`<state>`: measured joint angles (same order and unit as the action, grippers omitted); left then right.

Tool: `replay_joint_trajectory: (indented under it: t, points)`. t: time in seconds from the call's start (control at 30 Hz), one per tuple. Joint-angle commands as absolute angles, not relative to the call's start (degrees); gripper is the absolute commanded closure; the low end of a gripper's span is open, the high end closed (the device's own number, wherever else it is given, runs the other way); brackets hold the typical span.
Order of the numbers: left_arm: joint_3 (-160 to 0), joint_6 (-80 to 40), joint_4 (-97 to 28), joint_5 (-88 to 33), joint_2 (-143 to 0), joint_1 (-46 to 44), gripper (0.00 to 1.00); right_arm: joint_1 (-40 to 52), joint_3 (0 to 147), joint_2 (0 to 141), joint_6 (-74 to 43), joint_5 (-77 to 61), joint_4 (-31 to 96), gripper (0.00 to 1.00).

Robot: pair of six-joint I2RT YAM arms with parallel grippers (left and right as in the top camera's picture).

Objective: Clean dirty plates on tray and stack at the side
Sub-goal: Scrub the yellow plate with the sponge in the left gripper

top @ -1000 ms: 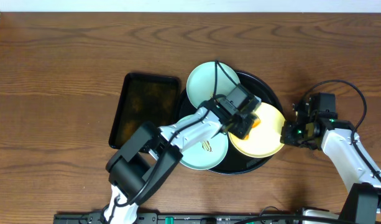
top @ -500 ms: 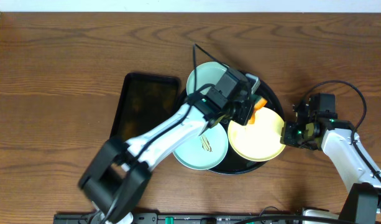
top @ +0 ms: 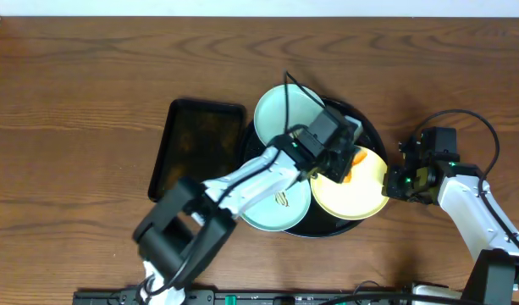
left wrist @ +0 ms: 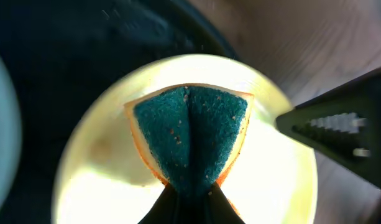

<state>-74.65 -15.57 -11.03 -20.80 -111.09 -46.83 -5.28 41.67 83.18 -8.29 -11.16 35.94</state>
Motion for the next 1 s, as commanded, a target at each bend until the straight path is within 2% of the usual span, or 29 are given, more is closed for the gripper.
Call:
replay_joint_trajectory:
  t: [0.0, 0.23, 0.47, 0.53, 0.6, 0.67, 0.77, 0.8, 0.97]
  points:
    - [-74.54, -14.66, -9.30, -20.08, -115.57, -47.97, 0.91, -5.23, 41.58, 83.02, -8.10, -7.94, 36.45, 0.99]
    - [-74.50, -13.89, -12.14, -13.76, -117.21, -47.33, 0.91, -5.23, 41.58, 83.02, -8.10, -7.94, 36.45, 0.99]
    - [-74.63, -13.56, -14.83, -13.85, -109.93, -45.76, 0.91, -5.23, 41.58, 83.02, -8.10, -7.94, 36.38, 0.99]
    - [-74.63, -13.56, -17.06, -13.85, -107.20, -45.56, 0.91, -5.21, 41.56, 83.02, -8.10, -7.94, 36.34, 0.94]
    - [-74.61, -13.56, -20.25, -13.61, -105.10, -45.36, 0.91, -5.21, 41.58, 83.02, -8.12, -7.97, 36.34, 0.83]
    - [-74.61, -13.56, -24.27, -11.90, -103.48, -44.99, 0.91, -5.23, 41.56, 83.05, -8.10, -7.97, 36.18, 0.77]
    - [-74.61, -13.56, -31.73, -7.62, -100.82, -42.96, 0.92, -5.21, 41.56, 83.05, -8.14, -8.01, 35.97, 0.75]
    - [-74.61, -13.54, -34.87, -6.33, -98.87, -40.71, 0.92, -5.21, 41.52, 83.05, -8.12, -8.60, 35.86, 0.70]
    - [-74.61, -13.56, -40.14, -5.69, -94.87, -34.20, 0.92, -5.10, 41.43, 83.31, -8.14, -11.03, 35.38, 0.68]
